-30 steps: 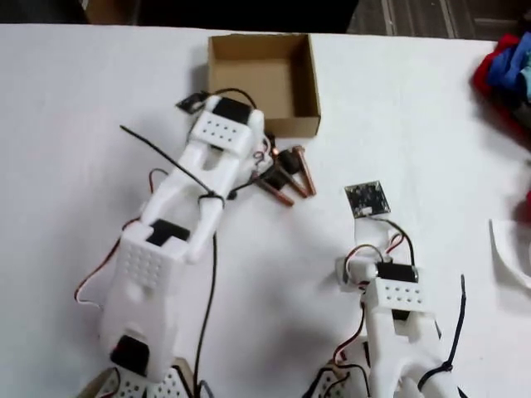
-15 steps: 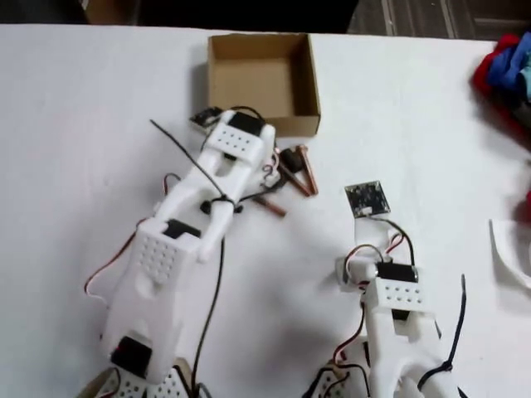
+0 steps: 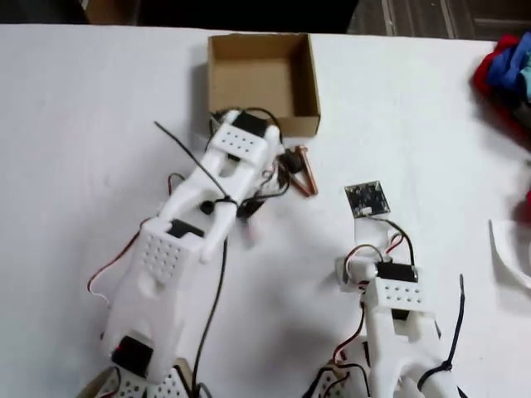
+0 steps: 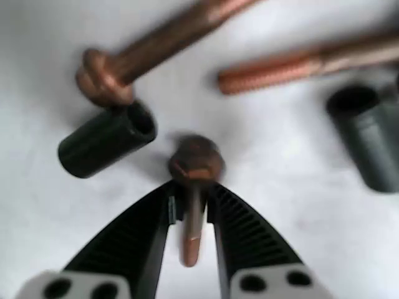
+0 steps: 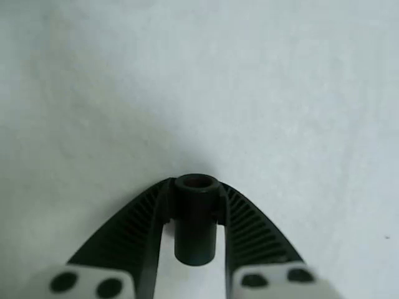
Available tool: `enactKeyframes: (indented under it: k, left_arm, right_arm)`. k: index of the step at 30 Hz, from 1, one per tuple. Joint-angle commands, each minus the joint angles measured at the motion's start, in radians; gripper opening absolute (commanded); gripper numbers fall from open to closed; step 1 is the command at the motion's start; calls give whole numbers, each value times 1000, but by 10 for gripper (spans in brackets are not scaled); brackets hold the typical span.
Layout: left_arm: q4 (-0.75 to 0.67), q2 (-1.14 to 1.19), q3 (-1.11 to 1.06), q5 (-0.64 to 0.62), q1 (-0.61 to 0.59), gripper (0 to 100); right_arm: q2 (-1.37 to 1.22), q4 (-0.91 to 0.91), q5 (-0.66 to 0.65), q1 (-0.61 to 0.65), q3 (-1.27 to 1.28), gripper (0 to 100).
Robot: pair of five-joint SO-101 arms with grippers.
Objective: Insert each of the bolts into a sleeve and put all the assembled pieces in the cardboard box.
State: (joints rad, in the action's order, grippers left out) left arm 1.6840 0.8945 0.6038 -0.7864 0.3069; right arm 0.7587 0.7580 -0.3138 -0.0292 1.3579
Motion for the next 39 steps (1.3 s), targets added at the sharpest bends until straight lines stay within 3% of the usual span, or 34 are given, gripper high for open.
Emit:
enactKeyframes:
  k: [1,7,9,22,27,34,39]
  left_arm:
    - [101,2,-12,212,-18,24]
    - [103,2,-38,766,-100,24]
    - [101,8,-51,838,-103,24]
    - [100,11,-104,855,-94,28]
    - [92,3,-5,841,-107,29]
    - [72,2,94,804,-100,265]
    - [37,2,85,772,-101,204]
  right_arm:
    - [24,-13,5,4,-6,21]
    - [24,-13,5,4,-6,21]
    - [24,-13,5,4,-6,21]
    - [24,-13,5,4,-6,21]
    - [24,-13,5,4,-6,21]
    - [24,-13,5,4,-5,21]
    - [24,-13,5,4,-5,21]
